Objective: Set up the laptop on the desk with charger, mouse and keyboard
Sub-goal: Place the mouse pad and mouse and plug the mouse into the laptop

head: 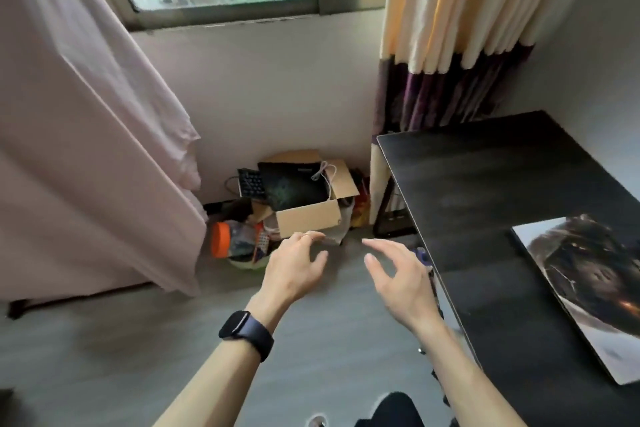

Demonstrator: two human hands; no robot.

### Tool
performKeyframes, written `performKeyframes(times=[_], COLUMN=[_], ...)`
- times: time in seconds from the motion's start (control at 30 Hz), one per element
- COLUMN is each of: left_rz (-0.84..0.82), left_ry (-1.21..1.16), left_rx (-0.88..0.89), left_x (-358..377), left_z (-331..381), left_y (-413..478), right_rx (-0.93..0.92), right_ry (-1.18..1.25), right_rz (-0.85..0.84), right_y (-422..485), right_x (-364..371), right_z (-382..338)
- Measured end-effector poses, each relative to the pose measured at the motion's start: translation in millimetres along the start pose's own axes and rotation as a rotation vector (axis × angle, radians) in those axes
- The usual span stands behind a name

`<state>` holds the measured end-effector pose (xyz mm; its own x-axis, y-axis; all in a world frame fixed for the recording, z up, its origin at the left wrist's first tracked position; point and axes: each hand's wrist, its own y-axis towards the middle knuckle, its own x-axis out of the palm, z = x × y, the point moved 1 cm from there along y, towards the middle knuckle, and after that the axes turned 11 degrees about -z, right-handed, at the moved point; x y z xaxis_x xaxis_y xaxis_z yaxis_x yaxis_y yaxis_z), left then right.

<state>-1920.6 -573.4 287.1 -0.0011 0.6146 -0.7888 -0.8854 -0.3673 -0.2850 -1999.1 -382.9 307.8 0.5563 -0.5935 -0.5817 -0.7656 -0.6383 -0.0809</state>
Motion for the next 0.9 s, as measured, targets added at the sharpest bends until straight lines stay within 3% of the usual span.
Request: performKeyframes(times=[0.17,0.33,0.63,0.9], left_rz=[0.016,0.046,-0.002,-0.114], left_ry=[-0.125,-0.345,-0.712,-0.792], left_rx=[-0.081,-0.180,-0.414,-0.646], left_x=[-18.8,-41.4,-67.3,-54.8], left_z=[-49.0,-79.0,-116.2,-190.0], left_y=[2.5,58.6,232.0,365.1], right_rx=[0.024,0.077,0.252,0.490], right_ry=[-0.024,-0.003,0.098,0.093], right_rz=[-0.116,-0.190,-0.303,-0.565], right_y=[27.1,91.7,279.9,414.6], right_x=[25.4,24.1,21.3,87.5], right_z=[-9.7,2.6,55.8,120.7])
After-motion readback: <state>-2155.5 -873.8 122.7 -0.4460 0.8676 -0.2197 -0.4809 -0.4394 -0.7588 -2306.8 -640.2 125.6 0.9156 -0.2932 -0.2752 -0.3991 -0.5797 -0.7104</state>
